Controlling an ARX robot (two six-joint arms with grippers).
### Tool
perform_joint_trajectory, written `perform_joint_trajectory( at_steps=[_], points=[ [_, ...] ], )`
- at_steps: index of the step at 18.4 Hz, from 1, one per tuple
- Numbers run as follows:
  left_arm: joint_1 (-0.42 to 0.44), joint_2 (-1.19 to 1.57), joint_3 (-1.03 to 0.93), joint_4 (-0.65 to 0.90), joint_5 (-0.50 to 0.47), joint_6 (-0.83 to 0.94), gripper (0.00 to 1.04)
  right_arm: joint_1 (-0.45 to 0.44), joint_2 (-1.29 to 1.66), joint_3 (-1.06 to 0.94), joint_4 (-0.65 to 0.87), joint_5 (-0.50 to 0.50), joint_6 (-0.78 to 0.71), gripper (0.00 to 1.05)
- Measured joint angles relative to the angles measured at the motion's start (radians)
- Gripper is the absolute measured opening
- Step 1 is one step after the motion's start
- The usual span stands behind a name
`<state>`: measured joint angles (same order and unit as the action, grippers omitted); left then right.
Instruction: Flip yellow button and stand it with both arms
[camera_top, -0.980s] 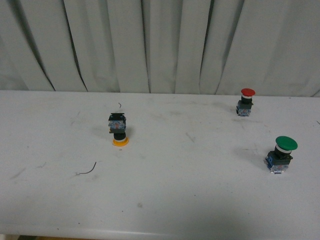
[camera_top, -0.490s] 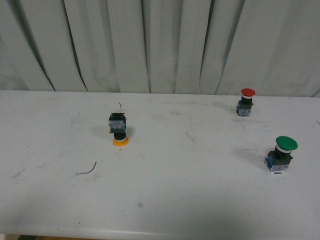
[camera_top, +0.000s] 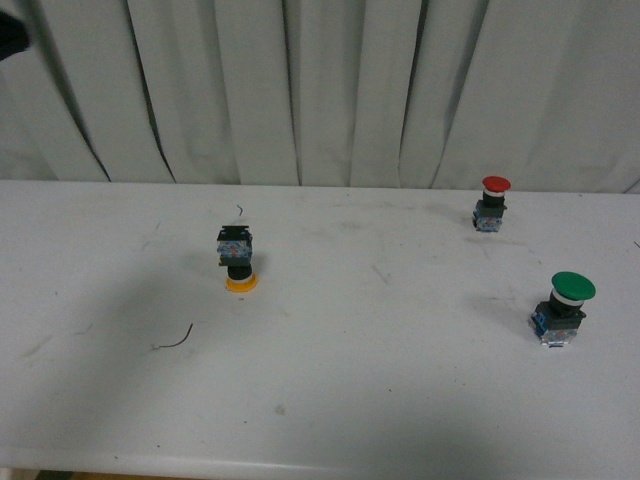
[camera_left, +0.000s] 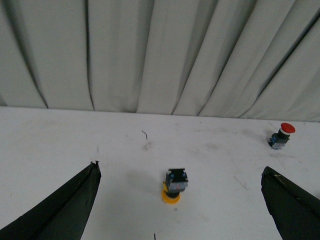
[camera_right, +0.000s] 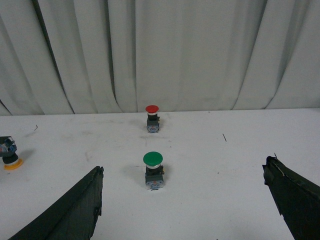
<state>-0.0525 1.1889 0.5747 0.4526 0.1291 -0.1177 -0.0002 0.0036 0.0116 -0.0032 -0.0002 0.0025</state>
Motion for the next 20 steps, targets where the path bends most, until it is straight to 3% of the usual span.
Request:
perform_joint_trajectory(
  at_steps=[4, 9, 14, 20],
  points=[
    [-0.120, 0.548, 0.441, -0.183, -0.043, 0.074, 0.98, 0.000, 0.000, 0.000, 0.000, 0.000, 0.000, 0.98],
    [-0.170, 0.729, 0.664, -0.340, -0.048, 0.124, 0.98, 0.000, 0.000, 0.000, 0.000, 0.000, 0.000, 0.98],
    [-0.166, 0.893, 0.810, -0.538, -0.152, 0.195, 0.98, 0.000, 0.000, 0.000, 0.000, 0.000, 0.000, 0.98],
    [-0.134, 0.992, 0.937, -0.630, -0.085, 0.008, 0.98, 0.000, 0.000, 0.000, 0.000, 0.000, 0.000, 0.98]
  ],
)
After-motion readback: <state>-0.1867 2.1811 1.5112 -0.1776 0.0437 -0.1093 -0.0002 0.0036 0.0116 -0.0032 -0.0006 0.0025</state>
